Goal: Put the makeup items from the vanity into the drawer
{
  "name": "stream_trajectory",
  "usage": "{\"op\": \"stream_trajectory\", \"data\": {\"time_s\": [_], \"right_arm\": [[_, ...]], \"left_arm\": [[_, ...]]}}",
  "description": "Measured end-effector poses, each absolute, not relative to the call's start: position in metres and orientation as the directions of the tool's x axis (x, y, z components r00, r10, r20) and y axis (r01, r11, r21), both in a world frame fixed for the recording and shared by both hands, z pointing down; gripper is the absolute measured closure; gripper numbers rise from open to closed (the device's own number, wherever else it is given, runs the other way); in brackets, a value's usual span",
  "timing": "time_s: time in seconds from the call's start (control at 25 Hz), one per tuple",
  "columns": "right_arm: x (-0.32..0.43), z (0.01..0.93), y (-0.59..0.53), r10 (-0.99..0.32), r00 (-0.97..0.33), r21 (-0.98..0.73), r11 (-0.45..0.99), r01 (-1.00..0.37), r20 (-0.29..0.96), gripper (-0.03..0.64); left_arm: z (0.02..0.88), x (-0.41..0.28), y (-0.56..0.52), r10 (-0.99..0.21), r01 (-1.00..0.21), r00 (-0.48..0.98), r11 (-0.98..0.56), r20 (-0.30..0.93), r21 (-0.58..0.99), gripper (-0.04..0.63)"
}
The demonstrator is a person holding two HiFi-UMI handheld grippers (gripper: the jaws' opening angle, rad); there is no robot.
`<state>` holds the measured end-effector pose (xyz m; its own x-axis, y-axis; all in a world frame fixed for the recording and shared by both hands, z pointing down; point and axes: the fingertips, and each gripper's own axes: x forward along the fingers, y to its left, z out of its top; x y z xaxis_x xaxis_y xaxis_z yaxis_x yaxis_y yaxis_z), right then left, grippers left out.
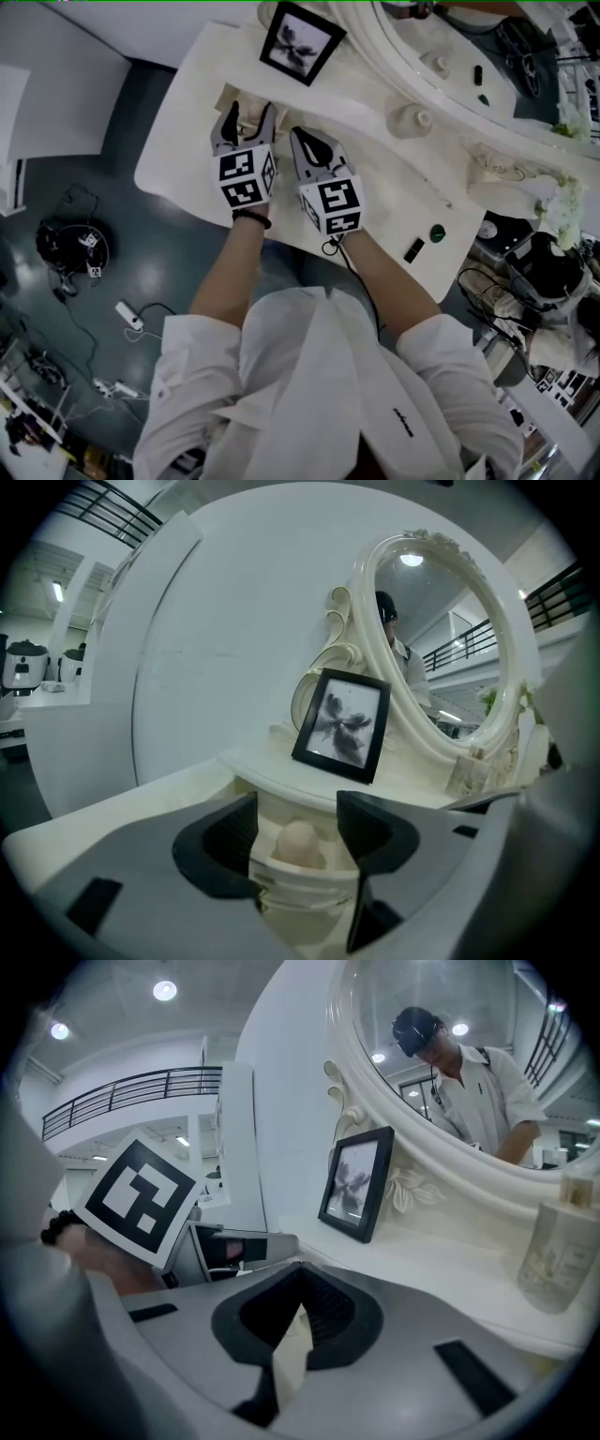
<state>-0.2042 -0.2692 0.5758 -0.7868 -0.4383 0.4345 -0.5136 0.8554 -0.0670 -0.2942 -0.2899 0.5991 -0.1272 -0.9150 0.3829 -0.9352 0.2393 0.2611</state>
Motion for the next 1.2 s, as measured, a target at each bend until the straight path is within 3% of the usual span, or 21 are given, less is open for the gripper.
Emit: {"op": "stream_trajectory", "data": {"time_s": [0.36, 0.52, 0.6, 0.92, 1.2], "right_arm": [[-0.173, 0.548, -0.271, -0.49, -0.778, -0.075, 0.826, -0.558, 0.393, 0.598], [-0.149, 0.519, -0.266, -0.518, -0.781, -0.07, 0.817, -0.573, 0.348, 0.598], [-0.135, 0.503, -0.261, -0.534, -0.781, -0.071, 0.809, -0.583, 0.325, 0.598], [-0.056, 0.456, -0.254, -0.635, -0.73, -0.077, 0.739, -0.67, 0.253, 0.598], [0.024, 0.424, -0.243, -0.735, -0.645, -0.058, 0.649, -0.758, 0.208, 0.598]], "left_arm": [[0.552, -0.29, -0.277, -0.95, -0.959, -0.125, 0.19, 0.285, 0.212, 0.35], [0.523, -0.273, -0.266, -0.962, -0.976, -0.072, 0.122, 0.263, 0.18, 0.538], [0.505, -0.257, -0.26, -0.971, -0.982, -0.019, 0.063, 0.24, 0.18, 0.561], [0.445, -0.168, -0.242, -0.957, -0.968, 0.239, -0.222, 0.162, 0.121, 0.568], [0.422, -0.102, -0.221, -0.915, -0.922, 0.379, -0.362, 0.135, 0.135, 0.568]]}}
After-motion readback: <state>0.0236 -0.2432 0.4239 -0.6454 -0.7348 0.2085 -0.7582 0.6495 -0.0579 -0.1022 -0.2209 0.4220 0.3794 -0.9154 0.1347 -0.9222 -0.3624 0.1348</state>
